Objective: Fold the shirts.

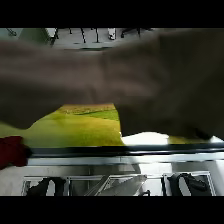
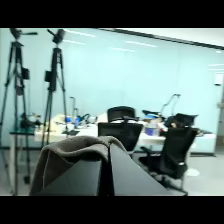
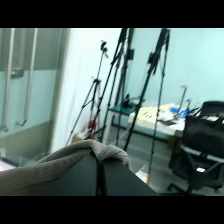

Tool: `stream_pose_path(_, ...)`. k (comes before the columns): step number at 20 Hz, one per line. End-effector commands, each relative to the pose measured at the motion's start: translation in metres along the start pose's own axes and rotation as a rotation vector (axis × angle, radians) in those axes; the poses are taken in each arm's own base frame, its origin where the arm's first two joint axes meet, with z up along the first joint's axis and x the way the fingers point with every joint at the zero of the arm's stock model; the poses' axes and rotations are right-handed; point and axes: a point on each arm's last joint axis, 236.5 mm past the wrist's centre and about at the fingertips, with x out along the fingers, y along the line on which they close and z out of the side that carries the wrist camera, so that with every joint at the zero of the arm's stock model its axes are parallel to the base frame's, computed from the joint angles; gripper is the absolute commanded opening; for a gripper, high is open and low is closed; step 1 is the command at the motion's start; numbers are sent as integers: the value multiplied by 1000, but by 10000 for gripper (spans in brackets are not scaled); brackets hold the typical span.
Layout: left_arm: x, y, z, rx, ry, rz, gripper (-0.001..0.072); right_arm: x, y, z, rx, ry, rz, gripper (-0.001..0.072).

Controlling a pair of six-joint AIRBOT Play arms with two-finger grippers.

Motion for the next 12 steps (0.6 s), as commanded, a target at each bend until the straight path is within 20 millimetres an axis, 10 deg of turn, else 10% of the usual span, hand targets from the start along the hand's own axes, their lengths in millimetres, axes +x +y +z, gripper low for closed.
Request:
stream_pose_path(1, 16, 34, -51, -12, 246, 99, 11, 8, -14, -2, 11, 9, -28, 21)
stream_pose_path(5, 72, 82, -214, -260, 713, 52, 11, 74, -50, -122, 345, 305, 54, 21)
stream_pose_path(12, 97, 118, -532, -391, 1265, -15, 11, 144, -49, -476, 766, 799, -16, 21)
